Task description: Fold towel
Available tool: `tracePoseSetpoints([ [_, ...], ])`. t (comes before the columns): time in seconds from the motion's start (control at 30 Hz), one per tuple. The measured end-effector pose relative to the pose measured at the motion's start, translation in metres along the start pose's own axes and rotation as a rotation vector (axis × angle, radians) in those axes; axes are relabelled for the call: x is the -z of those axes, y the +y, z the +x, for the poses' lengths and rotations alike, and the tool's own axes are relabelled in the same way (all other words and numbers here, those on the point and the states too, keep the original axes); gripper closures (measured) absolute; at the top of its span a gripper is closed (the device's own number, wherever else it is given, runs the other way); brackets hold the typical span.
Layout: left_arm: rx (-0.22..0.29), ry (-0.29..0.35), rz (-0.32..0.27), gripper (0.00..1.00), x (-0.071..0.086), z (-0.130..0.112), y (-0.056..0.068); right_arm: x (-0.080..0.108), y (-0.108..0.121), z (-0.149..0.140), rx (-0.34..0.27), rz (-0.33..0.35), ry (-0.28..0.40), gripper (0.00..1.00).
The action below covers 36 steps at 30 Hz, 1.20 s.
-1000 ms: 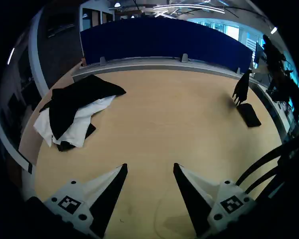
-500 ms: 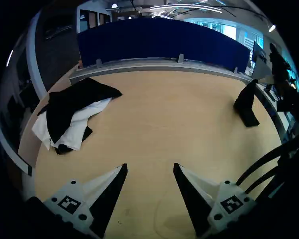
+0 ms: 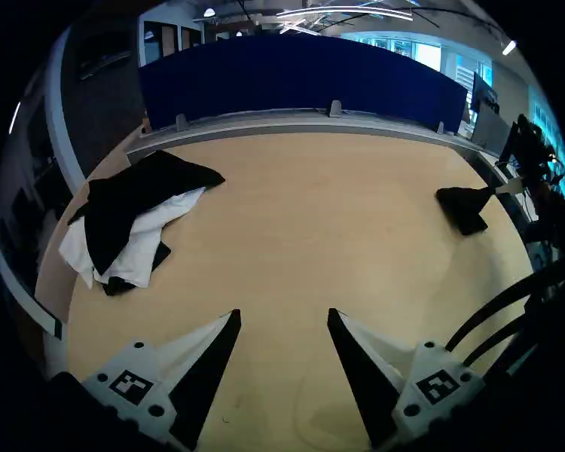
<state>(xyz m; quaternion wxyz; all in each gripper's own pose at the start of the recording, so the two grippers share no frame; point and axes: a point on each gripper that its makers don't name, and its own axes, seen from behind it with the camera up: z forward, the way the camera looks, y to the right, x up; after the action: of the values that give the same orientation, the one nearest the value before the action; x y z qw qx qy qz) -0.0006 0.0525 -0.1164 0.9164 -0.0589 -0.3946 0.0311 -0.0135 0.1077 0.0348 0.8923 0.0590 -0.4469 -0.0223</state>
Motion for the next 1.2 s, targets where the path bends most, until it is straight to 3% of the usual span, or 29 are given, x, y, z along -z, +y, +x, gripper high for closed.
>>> tracePoseSetpoints([
  [0.2, -0.006, -0.004, 0.004, 0.15, 0.001, -0.004, 0.0, -0.01, 0.012, -0.025, -0.043, -0.038, -0.051, 0.98],
  [0.7, -0.01, 0.001, 0.005, 0.15, 0.003, -0.005, 0.002, -0.037, 0.024, -0.074, -0.085, -0.103, -0.17, 0.96],
  [1.2, -0.023, 0.001, 0.008, 0.15, 0.0, -0.002, 0.004, -0.045, 0.037, -0.096, -0.117, -0.155, -0.197, 0.77],
])
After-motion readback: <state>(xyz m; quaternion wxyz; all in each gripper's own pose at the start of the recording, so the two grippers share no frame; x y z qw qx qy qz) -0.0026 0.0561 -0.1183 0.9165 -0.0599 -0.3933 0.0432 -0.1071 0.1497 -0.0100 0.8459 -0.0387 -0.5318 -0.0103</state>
